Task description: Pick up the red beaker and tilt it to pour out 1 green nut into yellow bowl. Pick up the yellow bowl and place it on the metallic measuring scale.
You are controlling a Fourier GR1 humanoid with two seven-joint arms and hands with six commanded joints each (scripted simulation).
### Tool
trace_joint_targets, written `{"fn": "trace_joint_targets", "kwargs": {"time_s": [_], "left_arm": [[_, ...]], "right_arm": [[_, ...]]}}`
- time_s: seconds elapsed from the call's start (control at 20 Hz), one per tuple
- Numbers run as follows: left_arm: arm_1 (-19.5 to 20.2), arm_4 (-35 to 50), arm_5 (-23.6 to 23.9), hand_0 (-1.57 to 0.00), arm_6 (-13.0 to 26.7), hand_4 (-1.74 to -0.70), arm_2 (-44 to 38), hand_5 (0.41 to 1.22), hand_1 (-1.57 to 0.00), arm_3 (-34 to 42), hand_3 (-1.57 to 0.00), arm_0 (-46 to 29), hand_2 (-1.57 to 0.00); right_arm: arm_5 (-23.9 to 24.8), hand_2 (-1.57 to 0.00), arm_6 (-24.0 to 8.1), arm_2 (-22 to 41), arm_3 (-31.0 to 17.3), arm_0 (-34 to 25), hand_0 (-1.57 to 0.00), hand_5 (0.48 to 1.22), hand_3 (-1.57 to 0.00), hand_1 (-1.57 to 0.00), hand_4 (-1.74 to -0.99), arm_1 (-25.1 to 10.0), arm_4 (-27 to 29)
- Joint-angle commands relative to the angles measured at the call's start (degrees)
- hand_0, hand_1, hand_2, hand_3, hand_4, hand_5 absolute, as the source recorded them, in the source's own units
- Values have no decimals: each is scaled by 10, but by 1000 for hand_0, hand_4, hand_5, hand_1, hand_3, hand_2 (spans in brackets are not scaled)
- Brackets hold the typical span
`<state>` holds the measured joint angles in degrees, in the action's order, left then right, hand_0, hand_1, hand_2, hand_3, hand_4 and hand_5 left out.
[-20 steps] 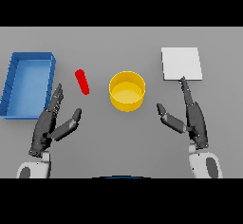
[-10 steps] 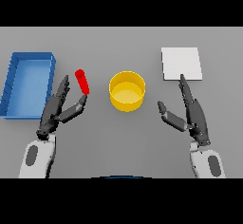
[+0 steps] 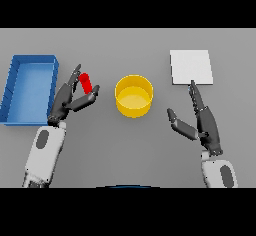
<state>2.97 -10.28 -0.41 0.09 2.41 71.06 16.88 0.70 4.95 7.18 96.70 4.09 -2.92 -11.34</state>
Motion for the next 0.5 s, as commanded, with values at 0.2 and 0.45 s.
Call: {"fn": "trace_joint_targets", "kwargs": {"time_s": [0.2,0.45], "left_arm": [[-4,-12,17,1,-14,-1199,-9,669,1,-63,1,45,1],[-16,-3,29,1,-44,-1246,-31,695,1,-130,1,87,1]], "right_arm": [[3,1,-4,-2,1,-1,1,635,1,1,-1234,-1,-2],[4,1,-8,-3,3,0,1,642,1,1,-1245,-2,-1]]}}
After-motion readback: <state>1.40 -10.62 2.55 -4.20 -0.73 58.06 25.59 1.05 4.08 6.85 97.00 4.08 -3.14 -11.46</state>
